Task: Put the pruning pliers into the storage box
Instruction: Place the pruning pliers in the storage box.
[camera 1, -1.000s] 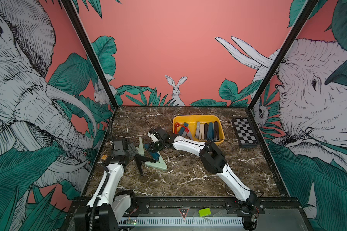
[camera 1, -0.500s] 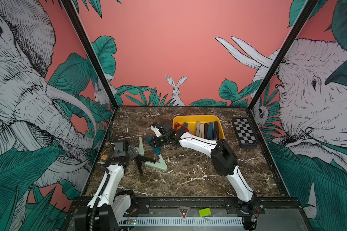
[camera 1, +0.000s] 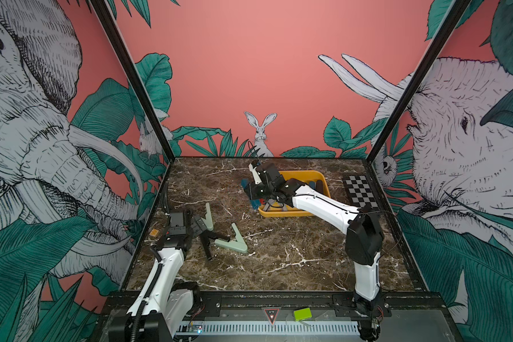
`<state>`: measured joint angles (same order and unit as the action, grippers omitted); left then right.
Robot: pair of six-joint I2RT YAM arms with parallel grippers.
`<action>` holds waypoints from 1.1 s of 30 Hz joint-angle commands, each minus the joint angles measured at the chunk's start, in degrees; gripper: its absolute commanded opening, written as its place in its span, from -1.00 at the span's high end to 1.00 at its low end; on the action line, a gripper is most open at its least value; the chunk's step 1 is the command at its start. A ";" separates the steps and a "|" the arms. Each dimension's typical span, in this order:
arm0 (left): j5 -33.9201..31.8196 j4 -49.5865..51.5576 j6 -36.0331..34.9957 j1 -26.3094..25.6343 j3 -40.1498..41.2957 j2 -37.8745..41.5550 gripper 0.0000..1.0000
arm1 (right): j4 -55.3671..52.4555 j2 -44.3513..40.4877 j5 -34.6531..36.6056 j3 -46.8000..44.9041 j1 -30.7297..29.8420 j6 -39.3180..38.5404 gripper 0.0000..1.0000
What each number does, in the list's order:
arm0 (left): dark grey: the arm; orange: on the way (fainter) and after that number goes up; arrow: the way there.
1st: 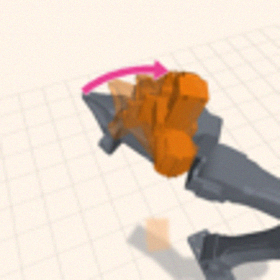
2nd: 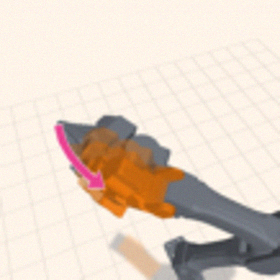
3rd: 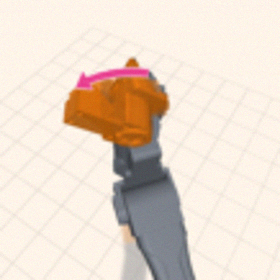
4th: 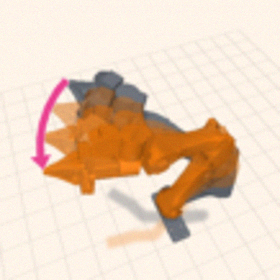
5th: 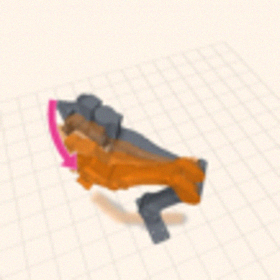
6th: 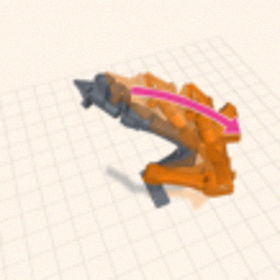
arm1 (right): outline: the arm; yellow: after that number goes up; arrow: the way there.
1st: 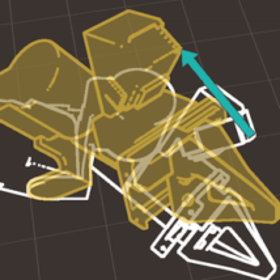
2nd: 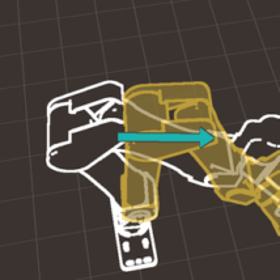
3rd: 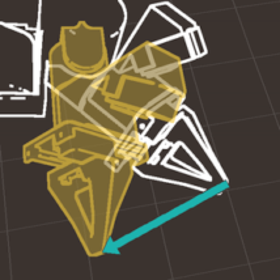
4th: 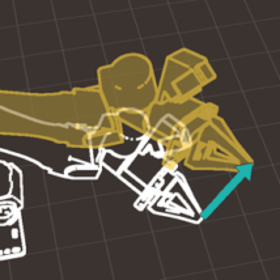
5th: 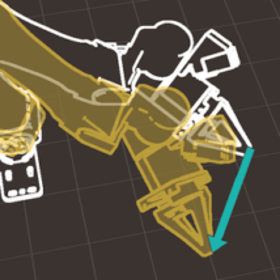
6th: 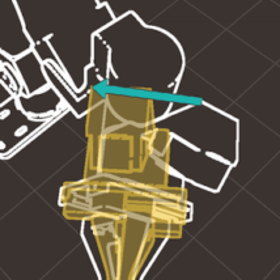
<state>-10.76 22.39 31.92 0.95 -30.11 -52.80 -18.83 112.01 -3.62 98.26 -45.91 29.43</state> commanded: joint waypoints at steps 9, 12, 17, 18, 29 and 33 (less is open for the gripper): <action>-1.11 -1.61 1.24 -1.45 0.22 -2.53 -0.98 | -1.96 -4.20 10.15 -5.64 8.22 -3.15 0.69; -1.32 -1.39 1.21 -1.48 0.20 -2.37 -0.98 | -4.17 -1.24 11.14 -4.03 9.97 -4.69 0.69; -1.92 -1.21 1.08 -1.48 0.39 -2.18 -0.98 | -5.81 3.60 12.96 -1.07 11.24 -5.85 0.70; -1.87 -1.21 0.93 -1.49 0.36 -2.29 -0.98 | -5.93 4.57 13.35 -0.42 11.43 -6.24 0.71; -1.80 -1.47 0.60 -1.54 0.14 -3.08 -0.98 | -7.42 8.84 15.89 1.95 13.63 -9.09 0.71; -1.73 -1.72 0.59 -1.57 0.23 -3.32 -0.98 | -7.87 8.06 17.67 -0.05 14.88 -8.93 0.71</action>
<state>-11.62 21.06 32.36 -0.34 -30.11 -56.07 -25.69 120.90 11.27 98.74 -32.10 20.99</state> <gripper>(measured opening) 0.991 0.263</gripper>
